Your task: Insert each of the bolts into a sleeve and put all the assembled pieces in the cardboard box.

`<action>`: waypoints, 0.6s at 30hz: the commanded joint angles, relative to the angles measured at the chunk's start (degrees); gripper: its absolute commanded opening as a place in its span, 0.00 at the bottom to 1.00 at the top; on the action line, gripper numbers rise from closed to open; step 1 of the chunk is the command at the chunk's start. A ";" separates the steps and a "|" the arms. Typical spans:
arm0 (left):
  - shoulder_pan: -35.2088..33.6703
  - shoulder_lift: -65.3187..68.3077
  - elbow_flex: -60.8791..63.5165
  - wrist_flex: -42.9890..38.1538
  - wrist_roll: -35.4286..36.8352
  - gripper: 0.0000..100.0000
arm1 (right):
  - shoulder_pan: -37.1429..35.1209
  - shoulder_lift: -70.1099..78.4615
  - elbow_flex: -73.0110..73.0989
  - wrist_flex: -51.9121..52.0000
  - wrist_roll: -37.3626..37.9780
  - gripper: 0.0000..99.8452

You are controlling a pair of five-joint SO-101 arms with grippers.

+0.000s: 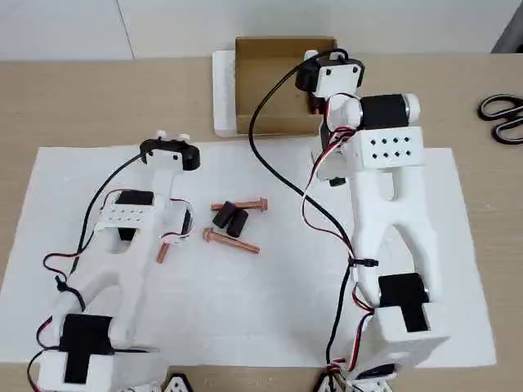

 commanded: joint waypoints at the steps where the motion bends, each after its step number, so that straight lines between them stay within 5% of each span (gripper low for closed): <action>1: 0.97 -0.26 -4.44 3.34 0.00 0.00 | 0.48 -3.74 -1.85 0.75 -0.70 0.00; 11: 3.16 -0.35 -15.78 13.10 1.23 0.01 | 0.48 -3.74 -1.85 0.75 -0.70 0.00; 18: 2.11 -0.35 -34.07 27.87 0.97 0.01 | 0.13 -8.57 -1.85 0.75 -0.62 0.00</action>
